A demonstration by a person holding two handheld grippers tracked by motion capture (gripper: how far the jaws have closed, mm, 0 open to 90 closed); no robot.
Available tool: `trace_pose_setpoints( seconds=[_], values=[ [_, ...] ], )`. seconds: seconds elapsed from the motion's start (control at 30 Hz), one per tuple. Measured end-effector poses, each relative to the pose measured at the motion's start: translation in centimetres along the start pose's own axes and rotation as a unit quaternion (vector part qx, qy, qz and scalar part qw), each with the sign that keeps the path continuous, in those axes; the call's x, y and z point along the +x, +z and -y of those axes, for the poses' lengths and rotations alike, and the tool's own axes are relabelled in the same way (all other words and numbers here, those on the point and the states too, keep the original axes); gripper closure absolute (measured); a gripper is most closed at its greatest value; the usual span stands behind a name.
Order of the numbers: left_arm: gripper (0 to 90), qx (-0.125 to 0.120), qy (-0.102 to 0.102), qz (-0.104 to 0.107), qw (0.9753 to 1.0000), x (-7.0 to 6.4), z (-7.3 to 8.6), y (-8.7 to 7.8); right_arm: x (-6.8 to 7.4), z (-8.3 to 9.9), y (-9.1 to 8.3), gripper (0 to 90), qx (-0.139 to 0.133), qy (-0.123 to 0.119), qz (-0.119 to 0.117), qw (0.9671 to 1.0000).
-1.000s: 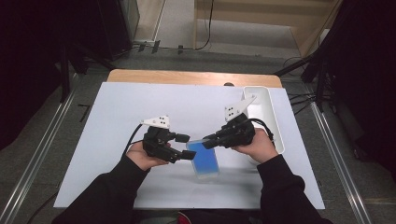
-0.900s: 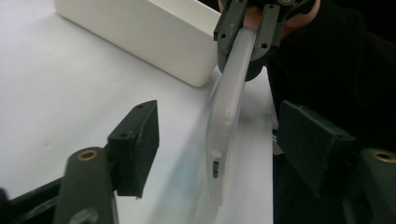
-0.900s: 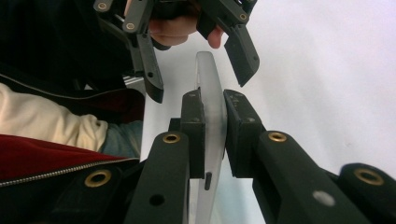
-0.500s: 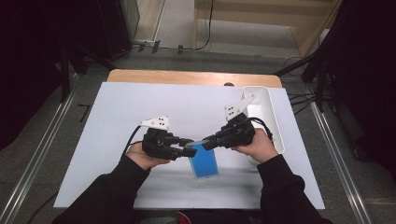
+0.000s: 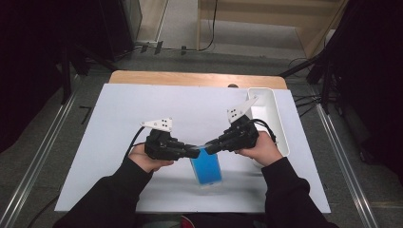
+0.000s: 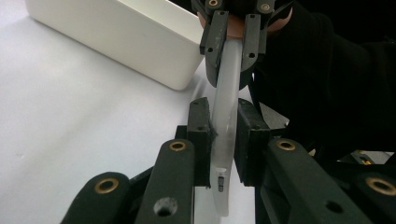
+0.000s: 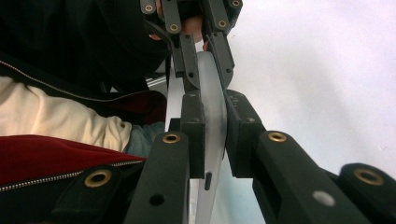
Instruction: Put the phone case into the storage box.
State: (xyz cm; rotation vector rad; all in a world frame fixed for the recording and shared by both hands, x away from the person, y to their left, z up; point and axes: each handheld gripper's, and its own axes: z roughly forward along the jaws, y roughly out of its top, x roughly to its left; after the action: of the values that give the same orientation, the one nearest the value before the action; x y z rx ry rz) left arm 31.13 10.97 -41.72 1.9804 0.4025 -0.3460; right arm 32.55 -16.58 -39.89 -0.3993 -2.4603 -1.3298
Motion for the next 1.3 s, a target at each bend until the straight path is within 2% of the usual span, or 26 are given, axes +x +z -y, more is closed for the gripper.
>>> trace_pose_setpoints(
  seconds=[0.27, 0.4, 0.5, 0.67, 0.77, 0.9, 1.0, 1.03, 1.07, 1.13, 1.2, 1.3],
  values=[
    [79.5, -0.001, 0.010, -0.006, 0.9999, -0.20, -0.27, -0.09, -0.06, 0.04, -0.09, 77.4, -0.004, 0.005, -0.003, 1.0000],
    [80.0, 0.007, 0.010, -0.005, 0.9999, -0.23, -0.36, -0.07, 0.05, 0.06, 0.09, 76.0, 0.000, 0.004, 0.008, 1.0000],
    [80.1, 0.005, 0.002, 0.000, 1.0000, -0.20, -0.43, -0.15, 0.07, 0.03, 0.04, 75.8, -0.002, 0.008, 0.006, 0.9999],
    [80.1, 0.006, 0.000, 0.003, 1.0000, -0.25, -0.49, -0.17, 0.13, -0.02, 0.03, 75.2, -0.003, 0.007, 0.007, 0.9999],
    [80.1, 0.007, -0.003, 0.004, 1.0000, -0.28, -0.56, -0.17, 0.12, -0.06, 0.03, 70.2, -0.007, 0.009, 0.011, 0.9999],
    [80.1, 0.010, 0.000, 0.001, 0.9999, -0.43, -0.56, -0.15, 0.20, -0.10, 0.01, 68.4, -0.007, 0.006, 0.013, 0.9999],
    [80.0, 0.013, -0.001, -0.001, 0.9999, -0.51, -0.65, -0.18, 0.26, -0.15, -0.10, 63.4, -0.007, 0.004, 0.020, 0.9998],
    [80.0, 0.015, -0.007, -0.004, 0.9999, -0.50, -0.69, -0.20, 0.32, -0.23, -0.25, 59.1, -0.014, 0.011, 0.024, 0.9995],
    [80.0, 0.015, -0.007, -0.004, 0.9999, -0.50, -0.69, -0.20, 0.32, -0.23, -0.25, 59.1, -0.014, 0.011, 0.024, 0.9995],
    [80.0, 0.016, -0.015, -0.011, 0.9997, -0.44, -0.72, -0.27, 0.46, -0.35, -0.49, 51.5, -0.023, 0.020, 0.035, 0.9989],
    [80.0, 0.015, -0.016, -0.015, 0.9996, -0.39, -0.75, -0.39, 0.47, -0.38, -0.57, 49.8, -0.025, 0.022, 0.042, 0.9986],
    [80.0, 0.011, -0.021, -0.021, 0.9995, -0.37, -0.80, -0.55, 0.65, -0.46, -0.84, 40.3, -0.047, 0.022, 0.074, 0.9959]
  ],
)
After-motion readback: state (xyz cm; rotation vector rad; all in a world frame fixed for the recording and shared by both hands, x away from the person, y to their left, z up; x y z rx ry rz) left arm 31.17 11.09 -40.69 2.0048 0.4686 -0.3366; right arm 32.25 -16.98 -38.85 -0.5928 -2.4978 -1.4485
